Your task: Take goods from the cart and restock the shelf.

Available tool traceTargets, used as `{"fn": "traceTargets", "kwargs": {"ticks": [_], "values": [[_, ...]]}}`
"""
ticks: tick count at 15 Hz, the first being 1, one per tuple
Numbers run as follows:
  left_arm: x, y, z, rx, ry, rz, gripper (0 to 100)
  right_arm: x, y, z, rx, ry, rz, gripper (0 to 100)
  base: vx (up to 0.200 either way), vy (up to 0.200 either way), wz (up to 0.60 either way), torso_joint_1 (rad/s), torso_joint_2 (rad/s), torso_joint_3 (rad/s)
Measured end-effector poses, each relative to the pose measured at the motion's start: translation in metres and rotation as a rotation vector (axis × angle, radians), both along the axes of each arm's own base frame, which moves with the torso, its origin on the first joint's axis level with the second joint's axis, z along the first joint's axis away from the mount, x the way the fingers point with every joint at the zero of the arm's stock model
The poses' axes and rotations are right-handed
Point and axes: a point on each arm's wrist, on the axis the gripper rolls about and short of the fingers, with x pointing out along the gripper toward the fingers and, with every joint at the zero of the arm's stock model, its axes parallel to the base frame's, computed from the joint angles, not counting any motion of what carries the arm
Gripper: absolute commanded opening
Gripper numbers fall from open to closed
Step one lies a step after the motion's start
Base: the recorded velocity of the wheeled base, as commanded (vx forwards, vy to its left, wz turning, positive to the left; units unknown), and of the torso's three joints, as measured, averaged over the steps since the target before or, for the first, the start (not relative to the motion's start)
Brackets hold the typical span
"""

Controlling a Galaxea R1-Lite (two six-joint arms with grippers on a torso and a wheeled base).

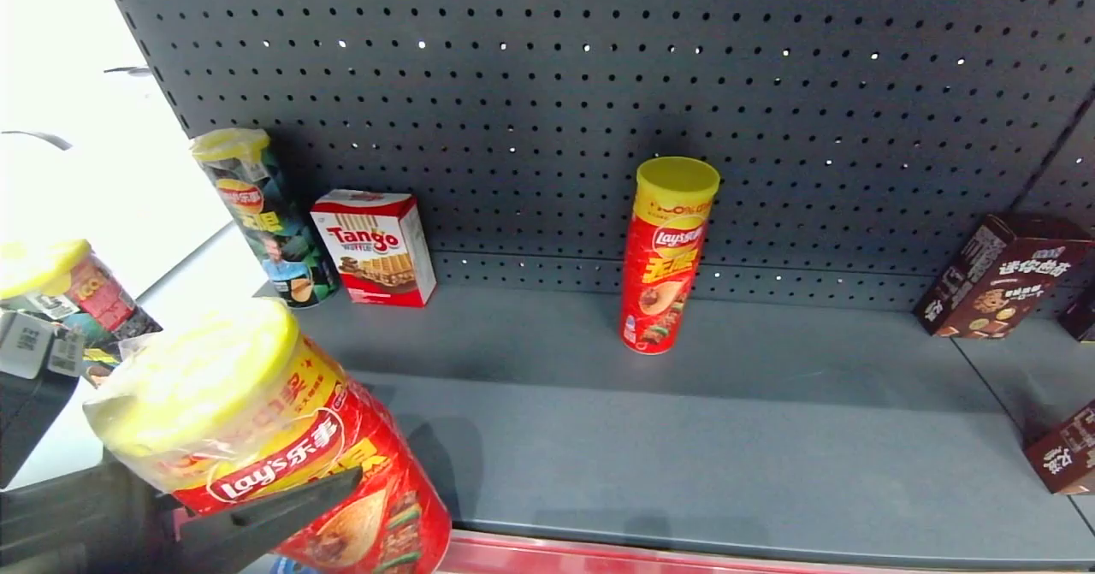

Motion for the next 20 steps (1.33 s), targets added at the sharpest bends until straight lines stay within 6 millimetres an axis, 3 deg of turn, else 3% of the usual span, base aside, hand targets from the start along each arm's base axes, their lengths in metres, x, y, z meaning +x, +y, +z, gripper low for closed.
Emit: {"fn": "traceTargets", "kwargs": {"ticks": [20], "values": [[-0.0007,0.0008,-0.0009,0.0,0.0,0.004,0,0.0,0.0,0.0,0.001,0.0,0.001,100,0.0,0.0,-0.06,0.001,0.0,0.001]]}}
